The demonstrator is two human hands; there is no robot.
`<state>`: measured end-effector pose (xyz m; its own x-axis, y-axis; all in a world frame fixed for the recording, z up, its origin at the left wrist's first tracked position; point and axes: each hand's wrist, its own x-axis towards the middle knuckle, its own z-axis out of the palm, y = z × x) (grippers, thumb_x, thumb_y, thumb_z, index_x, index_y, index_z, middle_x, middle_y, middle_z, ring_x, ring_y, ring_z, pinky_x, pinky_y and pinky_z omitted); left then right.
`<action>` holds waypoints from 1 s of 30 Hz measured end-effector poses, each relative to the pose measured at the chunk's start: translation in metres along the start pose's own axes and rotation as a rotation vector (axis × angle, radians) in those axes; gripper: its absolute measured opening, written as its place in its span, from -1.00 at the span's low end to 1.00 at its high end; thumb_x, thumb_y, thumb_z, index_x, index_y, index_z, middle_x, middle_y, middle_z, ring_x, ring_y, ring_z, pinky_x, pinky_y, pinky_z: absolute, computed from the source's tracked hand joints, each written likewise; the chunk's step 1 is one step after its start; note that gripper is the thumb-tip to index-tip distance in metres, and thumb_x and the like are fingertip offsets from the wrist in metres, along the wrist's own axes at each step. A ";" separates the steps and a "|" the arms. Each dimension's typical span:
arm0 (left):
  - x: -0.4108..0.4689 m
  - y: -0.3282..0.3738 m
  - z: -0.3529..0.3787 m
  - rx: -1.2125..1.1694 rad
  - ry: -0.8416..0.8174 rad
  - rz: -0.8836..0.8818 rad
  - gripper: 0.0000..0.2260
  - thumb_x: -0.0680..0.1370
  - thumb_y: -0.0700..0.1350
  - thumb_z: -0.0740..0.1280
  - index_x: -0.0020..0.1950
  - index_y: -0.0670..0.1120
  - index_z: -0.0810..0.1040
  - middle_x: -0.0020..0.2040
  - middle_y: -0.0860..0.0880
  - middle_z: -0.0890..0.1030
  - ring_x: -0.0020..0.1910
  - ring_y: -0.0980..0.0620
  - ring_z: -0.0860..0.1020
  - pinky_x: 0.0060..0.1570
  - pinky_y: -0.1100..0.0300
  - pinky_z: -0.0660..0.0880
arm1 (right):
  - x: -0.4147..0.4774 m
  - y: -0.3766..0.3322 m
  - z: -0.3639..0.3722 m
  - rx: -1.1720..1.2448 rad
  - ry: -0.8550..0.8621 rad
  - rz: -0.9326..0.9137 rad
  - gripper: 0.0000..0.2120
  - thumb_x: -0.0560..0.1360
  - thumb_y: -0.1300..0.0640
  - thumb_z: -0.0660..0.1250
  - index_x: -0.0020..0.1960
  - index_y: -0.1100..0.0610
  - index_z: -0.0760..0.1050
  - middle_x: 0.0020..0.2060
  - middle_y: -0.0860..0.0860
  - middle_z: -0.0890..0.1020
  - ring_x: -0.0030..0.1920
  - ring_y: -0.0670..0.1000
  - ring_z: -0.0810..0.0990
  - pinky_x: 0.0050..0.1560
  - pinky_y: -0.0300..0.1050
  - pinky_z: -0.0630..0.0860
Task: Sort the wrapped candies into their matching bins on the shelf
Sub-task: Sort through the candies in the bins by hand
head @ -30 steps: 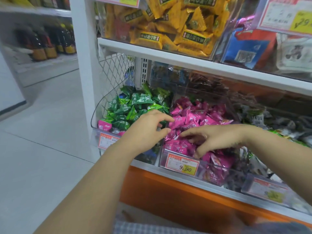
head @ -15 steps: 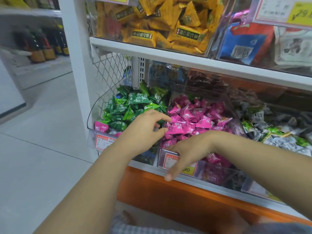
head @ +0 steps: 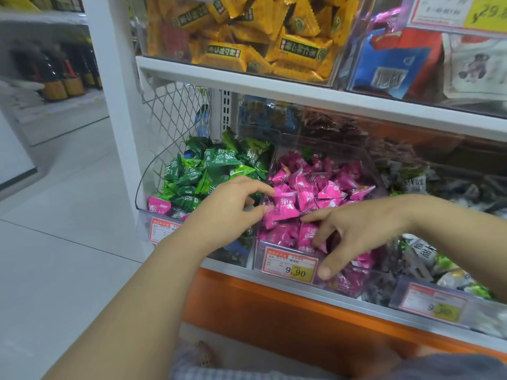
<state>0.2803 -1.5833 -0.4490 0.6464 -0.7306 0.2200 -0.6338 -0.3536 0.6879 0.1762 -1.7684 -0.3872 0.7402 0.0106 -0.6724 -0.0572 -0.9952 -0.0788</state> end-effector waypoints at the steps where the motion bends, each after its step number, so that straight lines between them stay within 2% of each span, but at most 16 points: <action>1: 0.000 0.000 0.000 0.001 0.000 0.000 -0.76 0.55 -0.06 0.33 0.20 0.14 0.53 0.16 0.14 0.46 0.07 0.18 0.51 0.08 0.26 0.42 | -0.003 0.006 0.000 0.021 0.040 -0.010 -0.09 0.16 -0.48 0.26 0.36 0.03 0.43 0.50 -0.27 -0.04 0.46 -0.19 0.08 0.35 -0.21 0.16; 3: 0.001 0.000 0.001 0.000 0.003 -0.001 -0.77 0.55 -0.06 0.34 0.19 0.14 0.54 0.16 0.14 0.47 0.06 0.19 0.51 0.08 0.26 0.42 | -0.007 0.014 0.002 0.053 0.115 -0.035 -0.06 0.16 -0.45 0.29 0.42 0.03 0.35 0.50 -0.28 -0.09 0.45 -0.20 0.08 0.29 -0.29 0.13; 8: 0.001 0.001 0.003 0.006 0.009 -0.006 -0.76 0.55 -0.07 0.33 0.20 0.15 0.53 0.17 0.15 0.46 0.06 0.23 0.50 0.03 0.34 0.39 | -0.010 0.022 0.010 0.115 0.310 -0.067 -0.08 0.19 -0.39 0.36 0.44 0.04 0.33 0.50 -0.27 -0.13 0.48 -0.20 0.01 0.39 -0.28 0.05; 11: 0.001 0.003 0.004 0.046 0.021 0.002 -0.76 0.55 -0.08 0.33 0.20 0.14 0.53 0.19 0.17 0.41 0.08 0.20 0.48 0.12 0.30 0.38 | -0.014 0.028 0.015 0.134 0.431 -0.088 -0.23 0.27 -0.32 0.41 0.41 -0.05 0.37 0.50 -0.25 0.01 0.46 -0.19 0.11 0.31 -0.32 0.09; 14: 0.001 0.010 0.007 0.190 0.109 0.035 -0.76 0.55 -0.10 0.33 0.20 0.10 0.55 0.19 0.20 0.34 0.13 0.20 0.38 0.11 0.35 0.26 | -0.022 0.034 0.021 0.163 0.599 -0.120 -0.41 0.35 -0.25 0.38 0.33 -0.09 0.45 0.46 -0.23 0.19 0.40 -0.23 0.23 0.28 -0.35 0.18; 16: 0.002 0.022 0.011 0.240 0.193 0.150 -0.77 0.53 -0.14 0.35 0.16 0.05 0.59 0.11 0.19 0.39 0.10 0.17 0.42 0.08 0.39 0.28 | -0.024 0.037 0.026 0.170 0.720 -0.147 -0.54 0.42 -0.15 0.38 0.28 -0.07 0.51 0.36 -0.24 0.35 0.31 -0.30 0.30 0.21 -0.52 0.17; 17: 0.004 0.030 0.014 0.242 0.184 0.206 -0.79 0.52 -0.15 0.36 0.14 0.04 0.61 0.05 0.20 0.42 0.06 0.18 0.45 0.06 0.40 0.30 | -0.023 0.039 0.030 0.173 0.781 -0.159 -0.61 0.44 -0.10 0.38 0.25 -0.06 0.54 0.27 -0.25 0.43 0.24 -0.33 0.35 0.17 -0.59 0.17; 20: 0.012 0.049 0.026 0.228 0.024 0.271 -0.81 0.53 -0.17 0.35 0.11 0.03 0.62 -0.10 0.28 0.45 -0.10 0.35 0.46 -0.07 0.53 0.28 | -0.020 0.048 0.045 0.207 0.959 -0.156 -0.78 0.47 0.04 0.39 0.11 -0.03 0.62 0.07 -0.23 0.56 0.11 -0.24 0.49 0.13 -0.52 0.29; 22: 0.021 0.056 0.032 0.184 -0.075 0.239 -0.81 0.54 -0.15 0.35 0.11 0.04 0.62 -0.12 0.28 0.48 -0.13 0.38 0.46 -0.12 0.56 0.30 | -0.018 0.060 0.054 0.183 1.048 -0.120 -0.81 0.46 0.08 0.41 0.07 -0.02 0.63 0.08 -0.14 0.61 0.18 -0.13 0.47 0.21 -0.40 0.25; 24: 0.032 0.061 0.039 0.178 -0.207 0.186 -0.82 0.55 -0.12 0.35 0.11 0.09 0.61 -0.08 0.27 0.56 -0.12 0.40 0.49 -0.12 0.55 0.32 | -0.017 0.074 0.062 0.128 1.063 -0.064 -0.80 0.45 0.05 0.41 0.08 -0.02 0.63 0.16 -0.10 0.59 0.30 -0.06 0.39 0.36 -0.19 0.17; 27: 0.053 0.064 0.054 0.325 -0.465 0.145 -0.81 0.54 -0.09 0.36 0.13 0.07 0.63 0.03 0.19 0.63 -0.06 0.28 0.54 -0.06 0.42 0.39 | -0.015 0.087 0.069 0.167 1.029 -0.011 -0.78 0.45 -0.02 0.40 0.09 -0.04 0.62 0.22 -0.12 0.54 0.40 -0.05 0.27 0.43 -0.07 0.12; 30: 0.070 0.060 0.063 0.579 -0.620 0.160 -0.75 0.53 -0.07 0.38 0.20 0.08 0.60 0.15 0.10 0.62 0.06 0.11 0.56 0.11 0.19 0.46 | -0.012 0.089 0.072 0.184 1.050 -0.037 -0.78 0.46 -0.03 0.38 0.09 -0.05 0.61 0.22 -0.13 0.53 0.43 -0.06 0.22 0.39 -0.23 0.02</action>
<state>0.2607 -1.6923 -0.4364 0.2893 -0.9243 -0.2491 -0.9230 -0.3383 0.1834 0.1139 -1.8500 -0.4394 0.9454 -0.1351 0.2966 -0.0580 -0.9653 -0.2547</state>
